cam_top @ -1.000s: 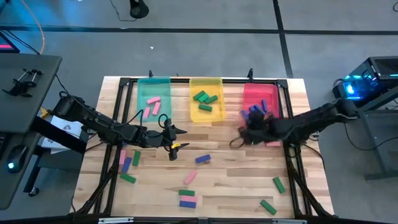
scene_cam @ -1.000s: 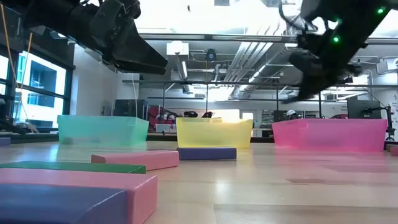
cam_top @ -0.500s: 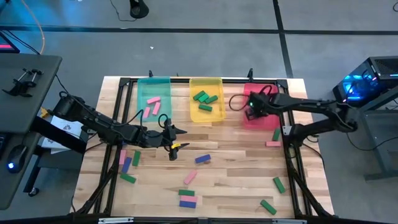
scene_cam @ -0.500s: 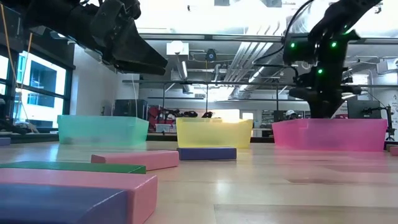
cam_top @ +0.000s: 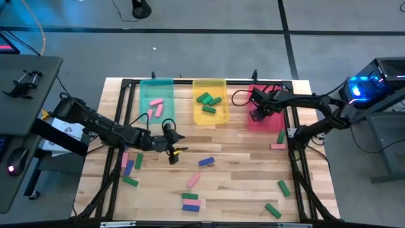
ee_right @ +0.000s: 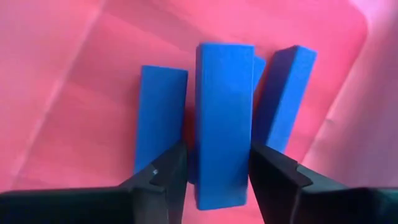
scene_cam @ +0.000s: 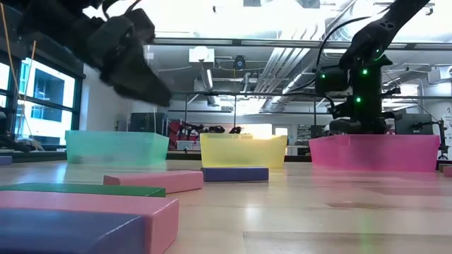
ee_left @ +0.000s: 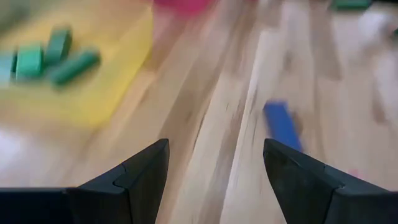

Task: Sort blocks
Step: Put the blue wooden block into the red bin, then put the green wooden block into the yellow bin

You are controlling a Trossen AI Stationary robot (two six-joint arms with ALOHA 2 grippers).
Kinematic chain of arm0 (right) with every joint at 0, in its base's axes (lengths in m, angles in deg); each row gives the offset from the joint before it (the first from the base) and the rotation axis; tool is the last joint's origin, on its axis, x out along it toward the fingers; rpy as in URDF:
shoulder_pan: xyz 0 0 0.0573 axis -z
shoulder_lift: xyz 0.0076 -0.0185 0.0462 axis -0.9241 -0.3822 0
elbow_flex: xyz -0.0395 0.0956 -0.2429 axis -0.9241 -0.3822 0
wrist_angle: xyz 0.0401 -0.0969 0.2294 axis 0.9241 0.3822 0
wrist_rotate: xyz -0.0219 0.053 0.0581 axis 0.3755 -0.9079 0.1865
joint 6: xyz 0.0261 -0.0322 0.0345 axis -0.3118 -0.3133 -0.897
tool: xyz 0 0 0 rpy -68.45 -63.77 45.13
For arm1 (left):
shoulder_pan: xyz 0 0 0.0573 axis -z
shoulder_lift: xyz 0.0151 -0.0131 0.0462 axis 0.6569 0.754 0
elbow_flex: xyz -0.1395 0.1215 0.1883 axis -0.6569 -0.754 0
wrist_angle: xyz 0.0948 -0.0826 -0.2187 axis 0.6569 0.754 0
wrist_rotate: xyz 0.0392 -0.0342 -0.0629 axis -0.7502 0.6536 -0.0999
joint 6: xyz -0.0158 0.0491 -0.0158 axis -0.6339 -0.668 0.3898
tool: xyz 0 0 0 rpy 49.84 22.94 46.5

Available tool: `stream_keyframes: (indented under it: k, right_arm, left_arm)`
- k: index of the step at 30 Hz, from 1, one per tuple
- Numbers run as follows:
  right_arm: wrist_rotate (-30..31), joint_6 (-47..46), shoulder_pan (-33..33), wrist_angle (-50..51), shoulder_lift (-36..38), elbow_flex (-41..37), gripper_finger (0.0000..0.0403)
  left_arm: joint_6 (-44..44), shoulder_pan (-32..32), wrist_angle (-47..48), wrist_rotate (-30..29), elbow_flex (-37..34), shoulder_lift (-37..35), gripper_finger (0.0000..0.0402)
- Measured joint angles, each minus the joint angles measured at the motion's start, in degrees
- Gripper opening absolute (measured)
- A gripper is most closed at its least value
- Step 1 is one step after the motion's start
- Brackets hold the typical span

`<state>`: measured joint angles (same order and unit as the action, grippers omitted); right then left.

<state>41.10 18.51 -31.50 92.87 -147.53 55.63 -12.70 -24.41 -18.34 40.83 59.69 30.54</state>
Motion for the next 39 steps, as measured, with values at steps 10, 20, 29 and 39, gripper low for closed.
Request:
stream_keyframes:
  k: [10,20,29,39]
  right_arm:
    - [9.8,1.3,-4.6,-4.1,12.4,1.7,0.0148]
    - [14.0,12.3,-26.9,-43.3,18.4,-5.0,0.0149]
    - [14.0,20.0,-36.5,-71.2,9.7,-11.5,0.0149]
    - [9.3,20.6,-36.5,-86.1,-1.8,-11.6,0.0149]
  left_arm:
    - [34.7,7.7,42.9,-6.9,10.1,-1.3,0.0228]
    - [72.2,22.0,65.0,-1.9,12.3,-1.3,0.0196]
    - [91.7,34.4,71.8,5.9,12.3,-1.3,0.0183]
    - [98.7,38.7,72.5,5.0,12.3,-1.0,0.0208]
